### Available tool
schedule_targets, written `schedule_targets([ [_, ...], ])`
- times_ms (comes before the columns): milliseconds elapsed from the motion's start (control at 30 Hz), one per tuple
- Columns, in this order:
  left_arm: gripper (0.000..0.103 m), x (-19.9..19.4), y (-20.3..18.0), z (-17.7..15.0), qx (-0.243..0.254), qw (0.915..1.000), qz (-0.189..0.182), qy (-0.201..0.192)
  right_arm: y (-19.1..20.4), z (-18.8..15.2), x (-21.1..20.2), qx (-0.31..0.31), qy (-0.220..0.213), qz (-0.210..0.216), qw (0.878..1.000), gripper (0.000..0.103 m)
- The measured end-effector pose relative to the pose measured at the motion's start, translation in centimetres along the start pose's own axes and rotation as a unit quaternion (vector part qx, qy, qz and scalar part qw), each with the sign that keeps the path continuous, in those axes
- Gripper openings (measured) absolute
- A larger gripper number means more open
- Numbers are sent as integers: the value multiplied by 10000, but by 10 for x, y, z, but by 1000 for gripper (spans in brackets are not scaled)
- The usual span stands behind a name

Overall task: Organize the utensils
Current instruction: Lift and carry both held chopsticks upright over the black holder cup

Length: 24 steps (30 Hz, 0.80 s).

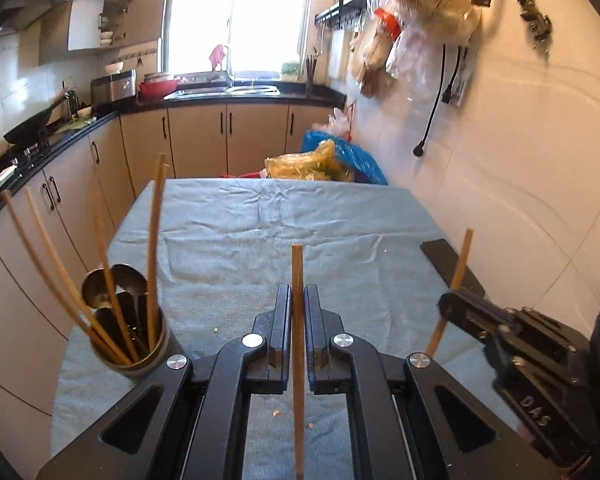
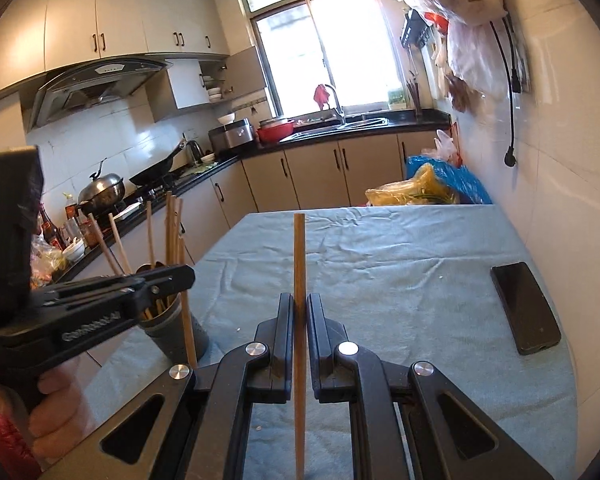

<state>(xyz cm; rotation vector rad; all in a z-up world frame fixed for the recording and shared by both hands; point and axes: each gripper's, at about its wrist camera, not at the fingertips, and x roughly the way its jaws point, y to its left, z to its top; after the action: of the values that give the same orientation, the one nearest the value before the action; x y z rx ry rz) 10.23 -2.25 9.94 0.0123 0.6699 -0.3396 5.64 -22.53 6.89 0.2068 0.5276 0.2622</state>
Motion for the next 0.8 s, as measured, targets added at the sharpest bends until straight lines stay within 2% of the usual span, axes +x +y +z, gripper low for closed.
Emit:
schedule_targets([
  [267, 6, -28, 1, -4, 65, 9996, -76, -262, 17, -2, -15, -128, -112, 15, 9999, 7],
  [800, 6, -53, 9, -8, 12, 9992, -20, -389, 37, 0, -24, -292, -210, 57, 9993, 7],
])
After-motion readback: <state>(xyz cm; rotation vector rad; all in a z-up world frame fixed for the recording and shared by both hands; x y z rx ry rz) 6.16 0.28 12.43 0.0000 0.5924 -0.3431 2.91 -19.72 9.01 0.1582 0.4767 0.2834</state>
